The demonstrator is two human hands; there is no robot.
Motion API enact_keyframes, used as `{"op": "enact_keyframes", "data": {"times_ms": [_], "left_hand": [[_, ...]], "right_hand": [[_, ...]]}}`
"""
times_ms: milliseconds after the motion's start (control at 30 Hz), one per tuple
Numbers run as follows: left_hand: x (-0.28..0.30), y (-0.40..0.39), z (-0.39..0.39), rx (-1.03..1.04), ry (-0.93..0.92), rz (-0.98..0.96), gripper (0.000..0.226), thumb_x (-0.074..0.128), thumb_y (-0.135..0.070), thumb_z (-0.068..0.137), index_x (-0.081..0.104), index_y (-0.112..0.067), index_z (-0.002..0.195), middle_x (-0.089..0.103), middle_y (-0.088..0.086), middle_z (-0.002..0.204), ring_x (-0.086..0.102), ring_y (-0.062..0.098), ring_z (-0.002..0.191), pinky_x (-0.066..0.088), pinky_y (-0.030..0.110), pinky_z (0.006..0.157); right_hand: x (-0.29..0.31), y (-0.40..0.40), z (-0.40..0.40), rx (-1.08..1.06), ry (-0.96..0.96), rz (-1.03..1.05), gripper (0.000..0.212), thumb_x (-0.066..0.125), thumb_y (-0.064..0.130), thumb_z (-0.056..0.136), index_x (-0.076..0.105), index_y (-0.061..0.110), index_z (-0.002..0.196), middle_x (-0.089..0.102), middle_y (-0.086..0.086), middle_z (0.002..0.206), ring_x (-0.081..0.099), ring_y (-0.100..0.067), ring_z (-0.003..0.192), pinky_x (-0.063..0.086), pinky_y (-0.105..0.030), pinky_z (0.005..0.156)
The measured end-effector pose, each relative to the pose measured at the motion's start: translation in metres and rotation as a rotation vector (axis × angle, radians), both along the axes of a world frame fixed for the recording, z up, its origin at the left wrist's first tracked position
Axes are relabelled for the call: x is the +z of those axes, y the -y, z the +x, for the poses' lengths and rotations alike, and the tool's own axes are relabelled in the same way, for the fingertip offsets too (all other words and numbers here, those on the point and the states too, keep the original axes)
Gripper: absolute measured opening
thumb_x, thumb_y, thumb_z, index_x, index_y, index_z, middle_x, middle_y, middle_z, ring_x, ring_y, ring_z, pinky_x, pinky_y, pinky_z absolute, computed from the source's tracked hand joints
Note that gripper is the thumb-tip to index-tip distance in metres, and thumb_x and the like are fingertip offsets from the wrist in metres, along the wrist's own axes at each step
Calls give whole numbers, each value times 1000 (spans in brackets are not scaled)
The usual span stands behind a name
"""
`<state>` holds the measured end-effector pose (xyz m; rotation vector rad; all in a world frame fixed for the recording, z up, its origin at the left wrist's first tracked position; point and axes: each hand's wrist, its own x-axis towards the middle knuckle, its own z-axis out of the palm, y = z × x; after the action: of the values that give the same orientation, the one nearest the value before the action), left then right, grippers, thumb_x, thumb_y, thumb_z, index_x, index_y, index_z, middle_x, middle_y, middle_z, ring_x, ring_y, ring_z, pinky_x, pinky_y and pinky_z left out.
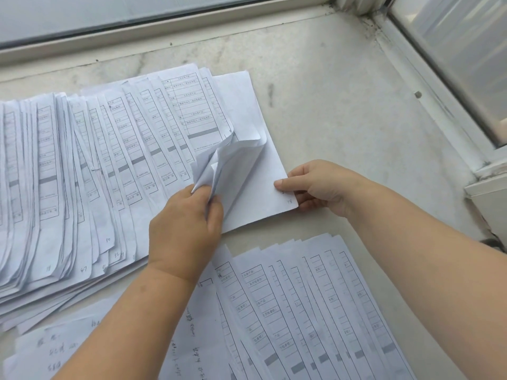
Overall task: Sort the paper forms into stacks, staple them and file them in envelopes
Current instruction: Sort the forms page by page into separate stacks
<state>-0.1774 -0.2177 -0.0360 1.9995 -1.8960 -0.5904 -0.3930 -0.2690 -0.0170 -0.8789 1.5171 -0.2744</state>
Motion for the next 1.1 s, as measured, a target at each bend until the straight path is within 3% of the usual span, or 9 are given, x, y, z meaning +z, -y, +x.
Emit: {"op": "enact_keyframes", "data": {"times_ms": [100, 267, 533, 700, 867, 933, 1000, 1033, 1100], "left_hand": [[3, 0, 0, -10, -30, 45, 27, 45, -45, 93, 51, -24, 78, 48, -7, 75, 49, 22, 80, 34, 32, 63], [11, -3, 1, -63, -7, 141, 44, 62, -63, 76, 64, -33, 109, 59, -9, 105, 52, 16, 103, 43, 31, 78], [14, -1, 2, -55, -19, 126, 31, 59, -61, 81, 61, -35, 99, 55, -15, 96, 50, 11, 92, 39, 29, 73], [4, 0, -1, -14, 30, 36, 29, 44, -35, 95, 52, -13, 78, 48, -2, 74, 48, 23, 76, 33, 32, 61], [3, 0, -1, 6, -24, 15, 31, 40, -36, 96, 42, -19, 70, 44, -3, 68, 44, 23, 72, 29, 32, 59], [7, 0, 3, -70, -79, 74, 29, 46, -46, 93, 53, -23, 77, 51, -7, 77, 49, 19, 80, 34, 31, 62], [11, -2, 7, -239, -157, 225, 16, 61, -48, 86, 64, -33, 81, 56, -18, 115, 48, 15, 114, 39, 35, 91], [14, -4, 8, -339, -167, 300, 11, 65, -46, 83, 68, -35, 82, 45, -16, 139, 34, 15, 135, 27, 43, 110], [17, -10, 9, -485, -138, 363, 8, 65, -39, 86, 70, -33, 86, 25, -18, 155, 6, 11, 148, -4, 50, 119]], "right_hand": [[-3, 1, 4, -34, -30, -42, 27, 72, 22, 87, 54, 18, 67, 58, 6, 51, 48, -7, 45, 38, -19, 50], [-7, 4, 19, -64, -64, -150, 44, 74, 32, 84, 41, 20, 57, 46, 0, 52, 38, -13, 45, 32, -21, 48], [-12, 6, 20, -57, -127, -150, 52, 78, 49, 75, 34, 26, 58, 42, -6, 65, 36, -19, 60, 26, -29, 57], [-4, 8, 20, -96, -144, -94, 53, 45, 57, 96, 58, 12, 72, 60, -3, 61, 49, -20, 52, 41, -28, 59], [-8, 6, 15, -185, -66, -72, 82, 21, 69, 95, 70, 4, 86, 70, -8, 70, 60, -19, 55, 48, -26, 55], [-13, 4, 13, -206, -22, -48, 84, 19, 72, 94, 71, 5, 99, 71, -8, 80, 61, -19, 59, 48, -25, 53], [-13, 1, 13, -226, 9, -31, 81, 21, 71, 94, 69, 7, 107, 68, -10, 87, 60, -19, 62, 47, -23, 50], [-12, -1, 15, -227, 8, -32, 75, 24, 69, 95, 67, 10, 108, 68, -8, 87, 61, -18, 63, 48, -23, 50], [-6, -8, 21, -201, -46, -81, 54, 38, 61, 97, 62, 16, 116, 69, -1, 95, 65, -15, 76, 53, -27, 64]]}}
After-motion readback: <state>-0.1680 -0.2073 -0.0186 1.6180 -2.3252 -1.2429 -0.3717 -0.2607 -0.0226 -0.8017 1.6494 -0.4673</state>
